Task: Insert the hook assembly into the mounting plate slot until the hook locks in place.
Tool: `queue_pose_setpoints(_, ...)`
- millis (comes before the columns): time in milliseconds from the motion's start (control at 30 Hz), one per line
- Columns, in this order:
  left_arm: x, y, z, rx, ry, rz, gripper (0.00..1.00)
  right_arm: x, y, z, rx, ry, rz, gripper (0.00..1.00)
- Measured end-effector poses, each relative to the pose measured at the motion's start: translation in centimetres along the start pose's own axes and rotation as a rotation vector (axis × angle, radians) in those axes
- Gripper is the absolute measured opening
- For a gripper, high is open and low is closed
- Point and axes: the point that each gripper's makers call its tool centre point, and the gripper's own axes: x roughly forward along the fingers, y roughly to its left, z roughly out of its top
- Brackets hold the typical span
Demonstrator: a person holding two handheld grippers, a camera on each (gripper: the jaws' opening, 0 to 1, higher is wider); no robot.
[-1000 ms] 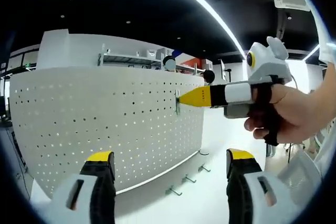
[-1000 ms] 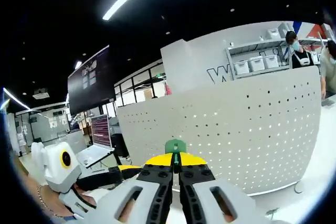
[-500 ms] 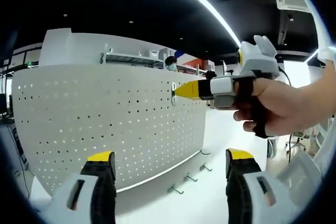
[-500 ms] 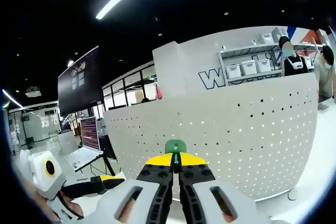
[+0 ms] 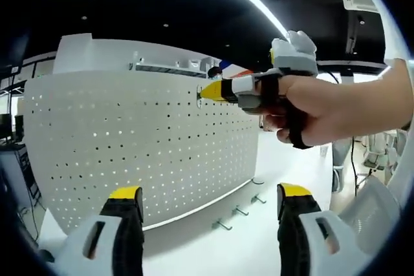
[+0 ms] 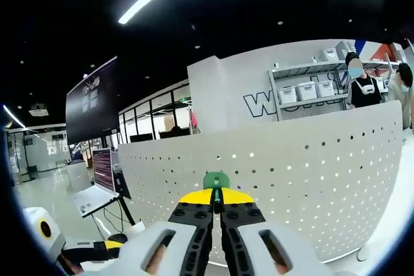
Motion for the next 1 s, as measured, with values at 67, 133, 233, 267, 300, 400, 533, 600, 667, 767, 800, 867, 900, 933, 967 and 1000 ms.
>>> queue_pose_setpoints(67,-0.1,0.1,-0.1,0.001,-0.002,0.005,0.88,0.3,-0.3,0.1,-0.001,-0.002,-0.009,0.0)
queue_pose_setpoints(133,-0.3,0.1,-0.2,-0.005,-0.002,0.005,0.88,0.6,-0.2,0.2,-0.018,-0.009,-0.015,0.0)
queue_pose_setpoints(233,-0.4,0.2,-0.5,-0.007,-0.002,0.011,0.88,1.1,-0.3,0.3,-0.032,-0.015,-0.024,0.0)
queue_pose_setpoints(267,-0.4,0.2,-0.5,-0.013,-0.004,0.011,0.88,1.4,-0.2,0.3,-0.041,-0.016,-0.027,0.0)
queue_pose_setpoints(300,-0.5,0.3,-0.5,-0.017,-0.006,0.011,0.88,1.5,-0.2,0.3,-0.047,-0.019,-0.03,0.0)
queue_pose_setpoints(400,-0.6,0.5,-0.6,-0.018,-0.011,0.017,0.87,2.0,-0.1,0.5,-0.06,-0.029,-0.032,0.0)
queue_pose_setpoints(533,-0.8,0.8,-0.6,-0.028,-0.017,0.025,0.87,2.9,0.4,0.9,-0.096,-0.039,-0.034,0.0)
queue_pose_setpoints(600,-0.9,1.0,-0.6,-0.033,-0.021,0.029,0.87,3.3,0.8,0.9,-0.107,-0.044,-0.032,0.0)
queue_pose_setpoints(667,-1.1,1.2,-0.7,-0.037,-0.026,0.034,0.87,3.7,0.9,0.8,-0.115,-0.042,-0.038,0.0)
queue_pose_setpoints(767,-1.3,1.5,-0.9,-0.042,-0.027,0.038,0.86,4.2,1.0,0.9,-0.126,-0.048,-0.046,0.0)
queue_pose_setpoints(800,-1.4,1.5,-0.9,-0.044,-0.026,0.041,0.87,4.4,1.0,0.9,-0.131,-0.047,-0.051,0.0)
queue_pose_setpoints(867,-1.5,1.7,-1.0,-0.05,-0.029,0.045,0.86,4.7,0.9,1.1,-0.129,-0.052,-0.057,0.0)
queue_pose_setpoints(900,-1.5,1.9,-1.1,-0.053,-0.028,0.051,0.86,4.9,1.0,1.1,-0.13,-0.052,-0.059,0.0)
queue_pose_setpoints(933,-1.6,2.0,-1.2,-0.057,-0.029,0.054,0.86,5.1,1.1,1.1,-0.132,-0.05,-0.062,0.0)
queue_pose_setpoints(967,-1.6,2.0,-1.2,-0.062,-0.03,0.055,0.86,5.2,1.2,1.1,-0.128,-0.052,-0.061,0.0)
queue_pose_setpoints(1000,-1.6,2.0,-1.2,-0.063,-0.031,0.056,0.86,5.5,1.5,1.2,-0.133,-0.055,-0.061,0.0)
